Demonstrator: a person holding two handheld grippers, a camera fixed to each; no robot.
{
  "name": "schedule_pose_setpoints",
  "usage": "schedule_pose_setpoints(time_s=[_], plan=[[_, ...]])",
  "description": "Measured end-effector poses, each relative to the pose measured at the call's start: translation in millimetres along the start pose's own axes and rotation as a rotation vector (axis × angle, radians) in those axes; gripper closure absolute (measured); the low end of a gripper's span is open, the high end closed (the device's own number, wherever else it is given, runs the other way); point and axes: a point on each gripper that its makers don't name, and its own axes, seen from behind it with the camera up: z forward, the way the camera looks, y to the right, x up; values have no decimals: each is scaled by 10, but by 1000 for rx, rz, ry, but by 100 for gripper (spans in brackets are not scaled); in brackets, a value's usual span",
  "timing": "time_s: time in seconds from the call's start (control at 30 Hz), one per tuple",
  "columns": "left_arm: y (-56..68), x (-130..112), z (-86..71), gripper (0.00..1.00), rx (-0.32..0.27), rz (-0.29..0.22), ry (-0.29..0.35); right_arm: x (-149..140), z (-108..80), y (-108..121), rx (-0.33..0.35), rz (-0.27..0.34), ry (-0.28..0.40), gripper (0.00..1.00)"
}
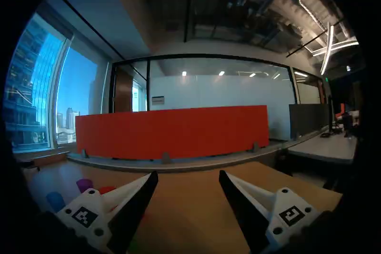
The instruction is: Pour water
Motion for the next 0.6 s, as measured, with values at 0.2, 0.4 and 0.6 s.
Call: schedule_pose_setpoints(time_s=[0.2, 0.4, 0.6], plan=[[6, -15, -10, 7, -9, -11, -4, -2, 0, 8, -2, 2, 1, 1], [-20, -65, -22, 7, -5, -20, -20, 8, -3, 2, 1, 6, 3, 1], [0, -86, 2, 7, -11, -21, -30, 10, -4, -6, 4, 4, 4, 1]])
